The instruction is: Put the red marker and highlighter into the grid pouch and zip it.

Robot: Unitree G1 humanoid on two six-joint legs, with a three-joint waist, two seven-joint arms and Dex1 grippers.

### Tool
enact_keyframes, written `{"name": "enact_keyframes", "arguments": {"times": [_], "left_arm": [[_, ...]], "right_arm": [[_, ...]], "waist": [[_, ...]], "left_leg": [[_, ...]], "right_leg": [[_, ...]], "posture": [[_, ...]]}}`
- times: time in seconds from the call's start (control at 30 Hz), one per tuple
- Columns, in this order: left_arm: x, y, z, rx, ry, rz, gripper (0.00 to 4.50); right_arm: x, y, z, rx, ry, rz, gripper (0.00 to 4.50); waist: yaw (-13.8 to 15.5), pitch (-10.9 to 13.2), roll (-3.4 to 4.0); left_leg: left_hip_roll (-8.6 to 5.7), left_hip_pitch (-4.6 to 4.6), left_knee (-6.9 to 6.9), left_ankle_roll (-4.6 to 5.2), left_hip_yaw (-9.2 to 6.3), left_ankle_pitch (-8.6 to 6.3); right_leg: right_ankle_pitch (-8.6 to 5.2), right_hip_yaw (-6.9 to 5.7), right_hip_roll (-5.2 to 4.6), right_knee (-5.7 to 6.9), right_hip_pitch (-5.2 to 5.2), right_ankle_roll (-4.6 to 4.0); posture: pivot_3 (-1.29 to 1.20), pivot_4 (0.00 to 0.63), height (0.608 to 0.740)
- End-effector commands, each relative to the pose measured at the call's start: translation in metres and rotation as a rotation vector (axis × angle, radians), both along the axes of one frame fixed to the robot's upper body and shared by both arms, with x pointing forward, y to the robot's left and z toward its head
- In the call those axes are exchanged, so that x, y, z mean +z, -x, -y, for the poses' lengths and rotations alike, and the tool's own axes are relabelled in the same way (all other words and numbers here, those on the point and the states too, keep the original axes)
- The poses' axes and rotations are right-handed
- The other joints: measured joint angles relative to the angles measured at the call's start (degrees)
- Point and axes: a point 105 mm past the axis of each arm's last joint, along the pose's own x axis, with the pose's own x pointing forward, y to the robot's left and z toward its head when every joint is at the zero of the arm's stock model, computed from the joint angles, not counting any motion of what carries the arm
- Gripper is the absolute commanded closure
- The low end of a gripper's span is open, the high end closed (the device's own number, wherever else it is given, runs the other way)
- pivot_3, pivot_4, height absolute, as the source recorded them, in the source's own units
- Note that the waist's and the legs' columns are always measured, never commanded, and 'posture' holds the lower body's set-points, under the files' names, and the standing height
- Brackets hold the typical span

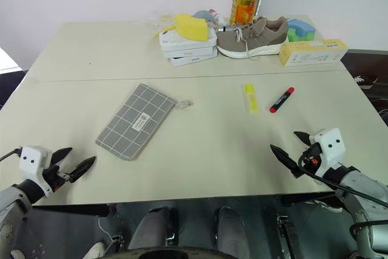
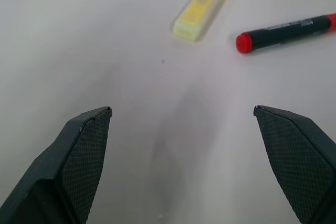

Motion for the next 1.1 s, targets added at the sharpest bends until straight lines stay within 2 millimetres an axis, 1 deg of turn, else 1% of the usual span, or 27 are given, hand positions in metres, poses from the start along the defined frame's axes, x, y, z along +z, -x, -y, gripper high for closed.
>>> {"name": "enact_keyframes", "arguments": {"times": [0.03, 0.23, 0.33, 0.4, 0.5, 0.63, 0.7, 0.73, 0.8, 0.93, 0.97, 1.0, 1.03, 1.1], "left_arm": [[0.005, -0.001, -0.001, 0.001, -0.025, 0.022, 0.01], [0.006, 0.002, 0.0, 0.017, -0.017, 0.036, 0.01], [0.013, -0.003, -0.002, 0.079, 0.032, 0.093, 0.01], [0.018, -0.006, -0.001, 0.093, 0.032, 0.13, 0.01], [0.026, -0.009, 0.012, 0.096, 0.031, 0.204, 0.01], [0.028, -0.008, 0.023, 0.053, -0.028, 0.239, 0.01], [0.029, -0.008, 0.029, 0.004, -0.07, 0.248, 0.0], [0.03, -0.008, 0.032, -0.031, -0.105, 0.251, 0.0], [0.031, -0.007, 0.037, -0.098, -0.174, 0.262, 0.0], [0.031, -0.005, 0.047, -0.236, -0.29, 0.273, 0.0], [0.031, -0.006, 0.048, -0.25, -0.3, 0.275, 0.0], [0.031, -0.007, 0.049, -0.261, -0.311, 0.28, 0.0], [0.031, -0.008, 0.051, -0.276, -0.323, 0.286, 0.0], [0.028, -0.01, 0.056, -0.326, -0.366, 0.29, 0.0]], "right_arm": [[0.006, -0.001, -0.003, 0.01, 0.008, 0.036, 0.0], [0.005, -0.003, -0.01, 0.021, -0.006, 0.041, 0.0], [0.004, -0.004, -0.014, 0.028, -0.014, 0.043, 0.0], [0.003, -0.005, -0.017, 0.032, -0.019, 0.045, 0.0], [0.004, -0.011, -0.03, 0.058, -0.037, 0.064, 0.0], [0.015, -0.02, -0.054, 0.107, -0.075, 0.109, 0.0], [0.017, -0.022, -0.063, 0.13, -0.088, 0.116, 0.54], [0.018, -0.022, -0.069, 0.143, -0.104, 0.116, 0.88], [0.017, -0.022, -0.082, 0.173, -0.12, 0.105, 1.84], [0.02, -0.029, -0.117, 0.245, -0.154, 0.112, 4.06], [0.021, -0.03, -0.124, 0.26, -0.156, 0.114, 4.46], [0.023, -0.033, -0.132, 0.274, -0.168, 0.119, 4.46], [0.023, -0.039, -0.139, 0.27, -0.171, 0.116, 4.46], [0.025, -0.055, -0.16, 0.275, -0.137, 0.135, 4.46]], "waist": [[0.0, 0.0, 0.0], [0.0, 0.0, 0.0], [-0.01, 0.0, 0.0], [0.01, 0.01, -0.01], [0.01, 0.04, -0.09], [-0.08, 0.04, -0.08], [-0.01, 0.04, -0.09], [0.03, 0.04, -0.09], [0.04, 0.06, -0.13], [-0.07, 0.07, -0.11], [-0.14, 0.08, -0.1], [-0.15, 0.08, -0.09], [-0.18, 0.08, -0.09], [-0.31, 0.09, -0.09]], "left_leg": [[0.0, 0.0, 0.0, 0.0, 0.0, 0.0], [0.0, 0.0, 0.0, 0.0, 0.0, 0.0], [0.0, 0.0, 0.0, 0.0, 0.0, 0.0], [0.0, 0.0, 0.0, 0.0, -0.01, 0.0], [0.0, -0.01, 0.01, 0.0, -0.01, 0.0], [0.0, -0.01, 0.02, 0.0, 0.0, 0.0], [-0.01, -0.01, 0.0, 0.0, 0.0, 0.0], [-0.01, -0.01, 0.0, 0.0, 0.0, 0.0], [-0.01, -0.02, 0.01, 0.0, -0.01, 0.0], [0.02, -0.03, 0.01, 0.0, 0.01, 0.0], [0.03, -0.03, 0.01, 0.0, 0.01, 0.0], [0.03, -0.03, 0.01, 0.0, 0.02, 0.0], [0.04, -0.03, 0.0, 0.0, 0.02, 0.0], [0.04, -0.03, 0.0, 0.0, 0.04, 0.0]], "right_leg": [[0.0, 0.0, 0.0, 0.0, 0.0, 0.0], [0.0, 0.0, 0.0, 0.0, 0.0, 0.0], [0.0, 0.01, -0.01, 0.0, 0.0, 0.0], [0.0, 0.01, 0.0, 0.0, 0.0, 0.01], [0.01, 0.01, 0.0, 0.0, 0.02, 0.01], [0.02, 0.01, 0.03, 0.0, 0.01, -0.01], [0.03, 0.01, 0.06, 0.0, 0.0, -0.02], [0.03, 0.01, 0.07, 0.0, 0.0, -0.02], [0.02, 0.0, 0.07, 0.0, -0.01, -0.03], [0.04, 0.01, 0.04, -0.02, -0.05, -0.07], [0.05, 0.01, 0.04, -0.02, -0.06, -0.08], [0.06, 0.01, 0.04, -0.02, -0.07, -0.1], [0.06, 0.01, 0.04, -0.02, -0.08, -0.1], [0.08, 0.01, 0.06, -0.01, -0.1, -0.11]], "posture": [[0.0, 0.15, 0.74], [0.0, 0.15, 0.74], [0.0, 0.15, 0.74], [0.0, 0.15, 0.74], [0.0, 0.15, 0.74], [0.0, 0.15, 0.74], [0.0, 0.15, 0.74], [0.0, 0.15, 0.74], [0.0, 0.15, 0.74], [0.0, 0.15, 0.74], [0.0, 0.15, 0.74], [0.0, 0.15, 0.74], [0.0, 0.15, 0.74], [0.0, 0.15, 0.74]]}}
